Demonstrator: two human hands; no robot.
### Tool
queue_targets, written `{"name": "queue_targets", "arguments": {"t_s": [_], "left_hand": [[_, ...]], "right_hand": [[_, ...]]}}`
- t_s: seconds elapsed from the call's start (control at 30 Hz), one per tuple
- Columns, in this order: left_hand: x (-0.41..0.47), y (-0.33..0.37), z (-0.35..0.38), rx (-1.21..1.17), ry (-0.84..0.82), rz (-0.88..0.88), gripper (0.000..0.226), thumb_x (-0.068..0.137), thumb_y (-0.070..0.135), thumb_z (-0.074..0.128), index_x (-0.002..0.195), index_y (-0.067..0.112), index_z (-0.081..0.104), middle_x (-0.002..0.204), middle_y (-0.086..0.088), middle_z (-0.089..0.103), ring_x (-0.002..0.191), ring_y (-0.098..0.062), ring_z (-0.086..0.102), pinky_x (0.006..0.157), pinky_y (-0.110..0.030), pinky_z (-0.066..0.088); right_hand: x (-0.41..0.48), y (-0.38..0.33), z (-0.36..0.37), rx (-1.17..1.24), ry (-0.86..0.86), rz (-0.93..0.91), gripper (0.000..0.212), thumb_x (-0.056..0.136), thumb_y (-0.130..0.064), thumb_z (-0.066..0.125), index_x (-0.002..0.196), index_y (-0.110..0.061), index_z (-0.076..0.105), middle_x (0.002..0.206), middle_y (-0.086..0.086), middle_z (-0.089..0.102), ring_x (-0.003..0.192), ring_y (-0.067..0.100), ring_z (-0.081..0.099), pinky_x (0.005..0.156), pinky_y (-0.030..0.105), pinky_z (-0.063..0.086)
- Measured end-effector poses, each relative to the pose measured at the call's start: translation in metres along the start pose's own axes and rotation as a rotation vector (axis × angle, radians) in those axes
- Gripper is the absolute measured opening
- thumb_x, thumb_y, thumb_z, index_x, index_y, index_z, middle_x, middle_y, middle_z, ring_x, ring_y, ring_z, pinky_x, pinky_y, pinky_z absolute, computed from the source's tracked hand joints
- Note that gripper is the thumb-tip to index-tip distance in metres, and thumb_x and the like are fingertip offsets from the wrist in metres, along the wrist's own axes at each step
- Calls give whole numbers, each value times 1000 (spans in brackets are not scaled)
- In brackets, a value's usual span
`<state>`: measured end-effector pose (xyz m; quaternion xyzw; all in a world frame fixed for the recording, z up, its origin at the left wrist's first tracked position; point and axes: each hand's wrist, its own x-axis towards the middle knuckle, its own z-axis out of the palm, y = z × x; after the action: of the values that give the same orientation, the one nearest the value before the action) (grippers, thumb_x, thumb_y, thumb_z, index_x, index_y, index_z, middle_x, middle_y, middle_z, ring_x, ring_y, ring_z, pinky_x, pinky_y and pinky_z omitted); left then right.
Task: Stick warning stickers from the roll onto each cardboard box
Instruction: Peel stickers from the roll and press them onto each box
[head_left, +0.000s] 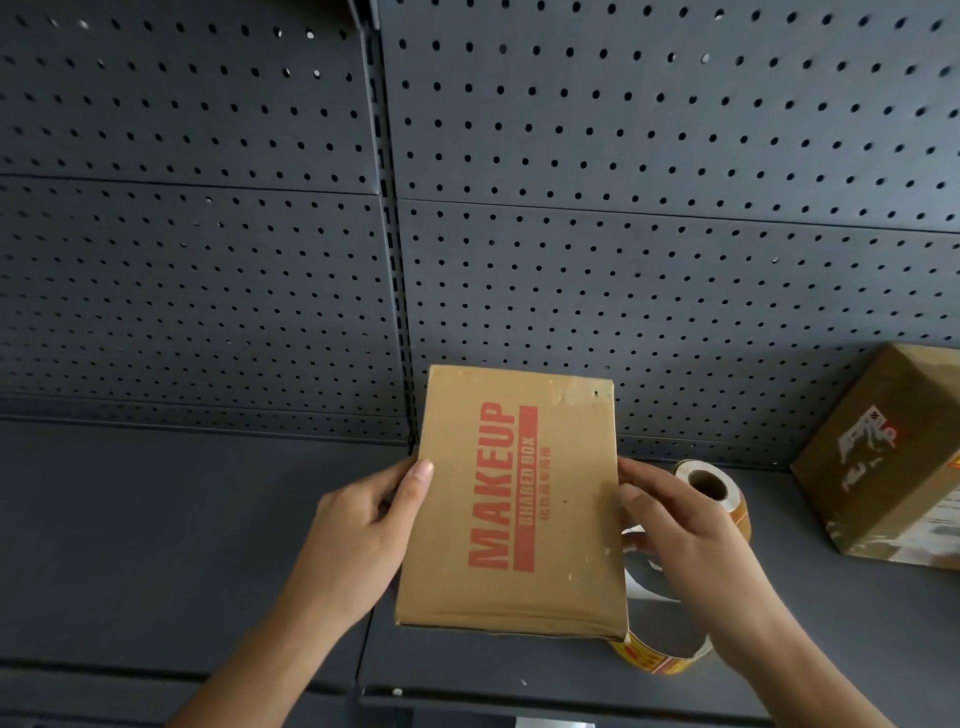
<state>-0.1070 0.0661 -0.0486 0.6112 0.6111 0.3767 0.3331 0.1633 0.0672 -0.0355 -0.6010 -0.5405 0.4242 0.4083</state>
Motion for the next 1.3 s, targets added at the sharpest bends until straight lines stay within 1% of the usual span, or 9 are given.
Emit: {"name": "queue_targets", "arguments": {"t_s": [0.13, 0.23, 0.4, 0.57, 0.67, 0.8, 0.97, 1.1, 1.3], "left_hand": [[9, -11, 1, 39, -64, -87, 28, 91, 74, 35, 88, 68, 62, 85, 13, 68, 79, -10, 69, 84, -29, 56], [18, -20, 0, 70, -106, -155, 59, 79, 89, 31, 96, 48, 71, 85, -1, 71, 89, -30, 73, 87, -46, 57], [30, -21, 1, 184, -126, -200, 59, 85, 82, 33, 95, 40, 74, 78, -15, 72, 82, -30, 72, 74, -40, 58], [31, -24, 4, 269, -61, -187, 63, 81, 86, 32, 107, 41, 67, 88, 4, 77, 81, -14, 73, 78, -44, 60], [27, -19, 5, 373, 16, -150, 71, 84, 82, 33, 137, 38, 50, 116, 16, 70, 108, -14, 66, 88, -39, 57], [22, -11, 6, 438, 91, -62, 69, 86, 78, 35, 141, 38, 41, 135, 18, 60, 119, -13, 61, 91, -41, 54], [18, -5, 6, 430, 166, 19, 57, 91, 66, 44, 139, 36, 43, 138, 20, 56, 126, -8, 55, 91, -39, 49], [13, 3, 5, 313, 214, 87, 51, 91, 59, 50, 136, 36, 48, 131, 20, 54, 119, -9, 58, 92, -38, 52], [5, 34, 16, 193, 174, 284, 39, 93, 50, 54, 131, 39, 51, 125, 31, 50, 113, 4, 54, 91, -17, 42]], "right_hand": [[9, 0, 3, -25, -35, 50, 24, 104, -16, 50, 118, -29, 65, 90, -12, 74, 75, -3, 71, 59, 13, 54], [19, 2, 5, -53, -67, 84, 26, 105, -19, 48, 123, -25, 65, 93, -8, 72, 72, -3, 70, 60, 16, 55], [34, 9, 8, -111, -140, 133, 29, 106, -22, 45, 127, -21, 65, 100, -4, 73, 81, 8, 71, 66, 20, 57], [35, 29, -15, -555, 138, -47, 28, 101, -25, 53, 127, -34, 61, 105, -6, 68, 81, 3, 60, 65, 15, 45], [34, 38, -30, -861, 7, 44, 43, 100, -30, 54, 139, -45, 45, 96, -10, 63, 70, 0, 58, 55, 15, 44], [33, 47, -25, -982, -216, 112, 54, 97, -32, 57, 144, -50, 37, 84, -15, 61, 73, 6, 64, 65, 22, 58], [38, 53, -14, -1134, -195, 102, 29, 99, -31, 51, 126, -40, 57, 91, -8, 65, 79, 11, 66, 65, 23, 59], [36, 47, -28, -913, -1, 3, 16, 99, -27, 54, 104, -39, 65, 83, -14, 63, 73, 5, 63, 61, 24, 56], [13, 7, -58, -199, -21, -72, 32, 101, -1, 51, 93, -21, 74, 89, 0, 77, 82, 15, 72, 78, 33, 56]]}}
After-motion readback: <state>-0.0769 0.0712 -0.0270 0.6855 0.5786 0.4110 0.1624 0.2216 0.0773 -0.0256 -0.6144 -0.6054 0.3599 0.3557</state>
